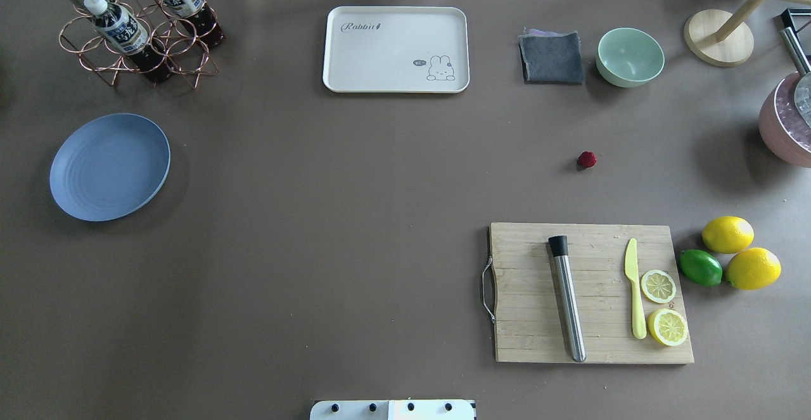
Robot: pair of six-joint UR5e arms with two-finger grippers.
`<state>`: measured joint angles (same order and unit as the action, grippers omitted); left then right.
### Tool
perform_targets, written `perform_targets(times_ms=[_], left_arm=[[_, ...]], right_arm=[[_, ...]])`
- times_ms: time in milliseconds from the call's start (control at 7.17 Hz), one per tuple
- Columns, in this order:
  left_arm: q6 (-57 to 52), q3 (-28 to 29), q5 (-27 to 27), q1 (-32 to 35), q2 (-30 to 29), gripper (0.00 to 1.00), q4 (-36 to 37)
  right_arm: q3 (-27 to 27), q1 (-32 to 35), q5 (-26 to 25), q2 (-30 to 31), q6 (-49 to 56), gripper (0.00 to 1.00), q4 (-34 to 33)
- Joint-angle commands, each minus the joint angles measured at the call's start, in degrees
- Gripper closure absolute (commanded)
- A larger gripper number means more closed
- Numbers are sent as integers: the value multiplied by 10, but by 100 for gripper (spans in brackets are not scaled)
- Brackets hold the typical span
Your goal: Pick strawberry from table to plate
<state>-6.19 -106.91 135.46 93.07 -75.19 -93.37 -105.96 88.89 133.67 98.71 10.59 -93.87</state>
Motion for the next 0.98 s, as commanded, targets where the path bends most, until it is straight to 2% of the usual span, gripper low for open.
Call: perform_targets(times_ms=[0, 837], left_arm=[[0, -1, -21, 2, 0, 2, 1], [1, 1, -19, 2, 1, 2, 1]], right_arm=[[4, 0, -3, -3, 0, 0, 0], [0, 0, -8, 3, 0, 0, 0]])
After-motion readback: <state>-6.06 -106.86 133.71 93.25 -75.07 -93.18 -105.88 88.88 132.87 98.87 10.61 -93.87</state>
